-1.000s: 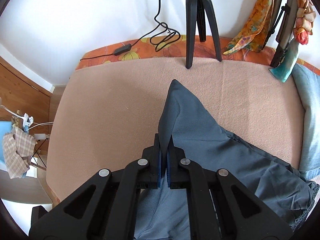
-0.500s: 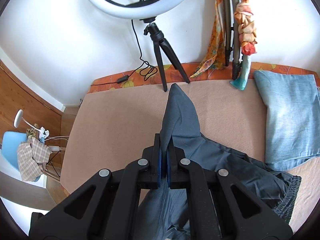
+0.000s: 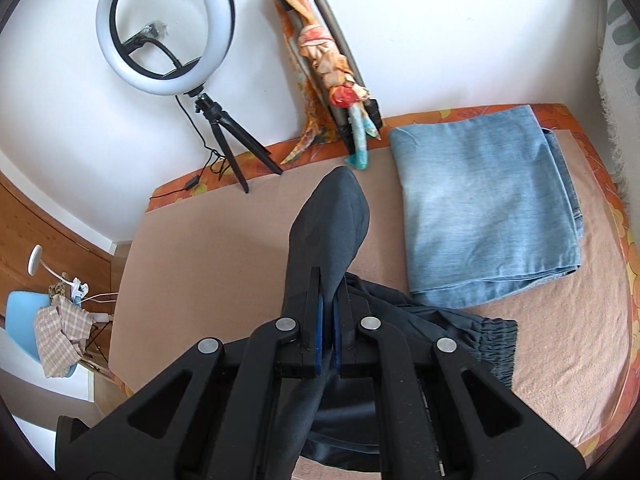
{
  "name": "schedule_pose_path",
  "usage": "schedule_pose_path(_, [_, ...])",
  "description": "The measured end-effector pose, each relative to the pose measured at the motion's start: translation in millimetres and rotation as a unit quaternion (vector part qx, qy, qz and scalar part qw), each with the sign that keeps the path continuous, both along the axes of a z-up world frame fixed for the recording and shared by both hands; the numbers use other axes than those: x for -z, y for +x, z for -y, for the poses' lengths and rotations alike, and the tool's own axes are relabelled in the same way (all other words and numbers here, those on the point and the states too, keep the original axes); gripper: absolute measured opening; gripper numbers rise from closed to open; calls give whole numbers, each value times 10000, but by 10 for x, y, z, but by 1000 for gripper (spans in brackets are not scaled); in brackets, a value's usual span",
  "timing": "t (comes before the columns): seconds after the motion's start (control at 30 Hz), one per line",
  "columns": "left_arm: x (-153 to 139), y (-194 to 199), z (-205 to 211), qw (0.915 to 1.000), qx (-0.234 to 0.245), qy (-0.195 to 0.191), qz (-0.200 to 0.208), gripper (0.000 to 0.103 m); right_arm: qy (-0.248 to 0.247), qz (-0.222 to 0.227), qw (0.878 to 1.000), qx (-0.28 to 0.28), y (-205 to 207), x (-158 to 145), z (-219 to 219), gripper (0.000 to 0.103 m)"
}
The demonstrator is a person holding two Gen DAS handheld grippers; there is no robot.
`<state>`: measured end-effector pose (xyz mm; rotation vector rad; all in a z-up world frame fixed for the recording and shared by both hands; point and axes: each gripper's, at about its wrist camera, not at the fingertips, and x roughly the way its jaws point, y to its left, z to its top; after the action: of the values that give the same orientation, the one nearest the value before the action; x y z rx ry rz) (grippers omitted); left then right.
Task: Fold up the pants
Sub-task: 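Fold the lifted pants over onto themselves with both tools and release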
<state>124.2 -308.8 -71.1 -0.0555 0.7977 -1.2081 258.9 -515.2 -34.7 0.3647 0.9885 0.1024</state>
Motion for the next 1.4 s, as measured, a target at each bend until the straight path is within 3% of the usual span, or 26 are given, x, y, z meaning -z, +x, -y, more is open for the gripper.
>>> schedule_pose_path(0.17, [140,-61,457,9991,343,238,24,7,-81,13,9999,66,-210,172,439,5])
schedule_pose_path(0.5, [605,-191,1107,9939,788,766,-106,7,-29,-291,9993,231,-360,806,1041,5])
schedule_pose_path(0.77, [779,-275,1247,9904,895,1014,-289,7,-78,-553,9979,339,-346,1232,1235,5])
schedule_pose_path(0.83, [787,-326,1262,9886,984,1107,-257,15,-52,-607,9974,379,-350,1325,1278,5])
schedule_pose_path(0.93, [752,-405,1231,9868,1113,1164,-174,17,-18,-696,9970,334,-356,1406,1301,5])
schedule_pose_path(1.0, [736,-426,1192,9863,1139,1182,-156,19,-114,-766,9965,321,-375,1422,1303,21])
schedule_pose_path(1.1, [668,-425,1065,9876,1094,1091,-281,19,-345,-766,9956,404,-434,1375,1328,35])
schedule_pose_path(1.27, [458,-397,678,9919,908,883,-84,22,-417,-409,9970,516,-599,1110,1371,36])
schedule_pose_path(1.4, [434,-269,198,9964,481,703,-45,39,-540,-66,9983,221,-674,806,1185,36])
